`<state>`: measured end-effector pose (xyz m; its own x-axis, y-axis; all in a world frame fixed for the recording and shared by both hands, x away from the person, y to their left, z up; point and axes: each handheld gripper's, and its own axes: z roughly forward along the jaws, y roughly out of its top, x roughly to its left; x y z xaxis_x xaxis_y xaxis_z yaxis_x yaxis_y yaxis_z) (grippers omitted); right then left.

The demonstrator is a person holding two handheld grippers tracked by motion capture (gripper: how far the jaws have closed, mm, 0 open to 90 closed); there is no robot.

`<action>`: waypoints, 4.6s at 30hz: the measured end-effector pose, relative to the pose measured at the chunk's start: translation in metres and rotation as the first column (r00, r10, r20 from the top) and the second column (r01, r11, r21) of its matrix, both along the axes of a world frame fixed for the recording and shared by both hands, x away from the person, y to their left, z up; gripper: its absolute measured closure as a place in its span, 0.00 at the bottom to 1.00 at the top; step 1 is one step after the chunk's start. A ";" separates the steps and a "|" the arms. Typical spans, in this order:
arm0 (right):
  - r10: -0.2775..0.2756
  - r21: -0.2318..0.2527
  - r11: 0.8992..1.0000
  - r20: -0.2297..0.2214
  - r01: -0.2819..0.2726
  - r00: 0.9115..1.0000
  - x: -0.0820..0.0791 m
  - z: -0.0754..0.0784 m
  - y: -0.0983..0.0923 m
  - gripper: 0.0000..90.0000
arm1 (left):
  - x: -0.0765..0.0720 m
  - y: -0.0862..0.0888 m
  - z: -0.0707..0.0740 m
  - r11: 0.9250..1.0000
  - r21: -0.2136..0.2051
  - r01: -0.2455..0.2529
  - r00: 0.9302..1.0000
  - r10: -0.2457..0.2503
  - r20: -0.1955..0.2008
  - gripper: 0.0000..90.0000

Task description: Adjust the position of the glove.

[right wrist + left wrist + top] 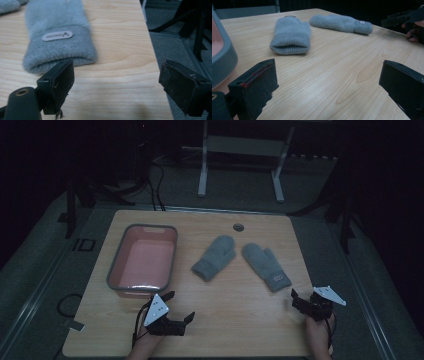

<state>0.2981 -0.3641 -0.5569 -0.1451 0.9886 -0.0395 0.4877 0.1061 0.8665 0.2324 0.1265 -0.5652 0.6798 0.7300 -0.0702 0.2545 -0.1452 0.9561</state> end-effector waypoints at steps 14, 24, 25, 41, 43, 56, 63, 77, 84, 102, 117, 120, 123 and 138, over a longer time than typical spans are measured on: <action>0.207 0.037 0.978 -0.055 -0.205 0.977 0.011 0.028 0.015 0.15 | -0.003 -0.003 0.001 0.997 -0.058 0.050 0.999 -0.049 0.011 0.02; 0.372 0.076 0.927 -0.072 -0.367 0.926 0.047 0.072 0.045 0.15 | -0.005 -0.006 0.001 0.991 -0.086 0.099 0.995 -0.100 0.003 0.02; 0.393 0.079 0.918 -0.067 -0.388 0.917 0.050 0.075 0.049 0.15 | -0.005 -0.006 0.001 0.991 -0.089 0.099 0.995 -0.099 0.004 0.02; 0.507 -0.009 0.861 -0.049 -0.508 0.860 0.105 0.095 0.128 0.16 | -0.005 -0.008 0.001 0.994 -0.058 0.094 0.995 -0.096 -0.036 0.02; 0.507 0.010 0.862 -0.062 -0.507 0.860 0.112 0.095 0.135 0.16 | -0.005 -0.008 0.001 0.994 -0.059 0.095 0.995 -0.098 -0.035 0.02; 0.585 -0.041 0.804 -0.129 -0.594 0.801 0.162 0.076 0.194 0.30 | -0.006 -0.010 0.002 0.995 -0.033 0.090 0.995 -0.092 -0.038 0.02; 0.619 -0.039 0.771 -0.188 -0.636 0.762 0.181 0.059 0.220 0.34 | -0.006 -0.010 0.002 0.995 -0.024 0.093 0.995 -0.094 -0.039 0.02; 0.551 -0.100 0.793 -0.303 -0.601 0.778 0.198 0.011 0.251 0.46 | -0.008 -0.010 0.003 0.995 -0.027 0.094 0.994 -0.095 -0.045 0.02; 0.560 -0.088 0.788 -0.307 -0.609 0.769 0.198 0.013 0.249 0.83 | -0.009 -0.011 0.003 0.996 -0.021 0.091 0.995 -0.092 -0.046 0.02; 0.801 0.010 0.568 -0.237 -0.823 0.550 0.149 0.085 0.226 0.90 | -0.004 -0.006 0.002 0.997 -0.047 0.057 0.996 -0.060 -0.067 0.02; 0.863 0.025 0.376 -0.373 -0.926 0.340 0.110 0.027 0.237 0.89 | -0.004 -0.006 0.001 0.998 -0.031 0.057 0.996 -0.059 -0.066 0.02; 0.866 0.014 0.368 -0.369 -0.930 0.337 0.113 0.018 0.236 0.79 | -0.003 -0.006 0.001 0.998 -0.031 0.055 0.996 -0.057 -0.069 0.02; 0.852 -0.023 0.375 -0.387 -0.927 0.354 0.113 0.019 0.237 0.57 | -0.003 -0.006 0.001 0.998 -0.028 0.056 0.996 -0.058 -0.072 0.02; 0.819 0.014 0.532 -0.262 -0.847 0.510 0.113 0.061 0.193 0.30 | -0.003 -0.007 0.001 0.998 -0.024 0.056 0.996 -0.058 -0.074 0.02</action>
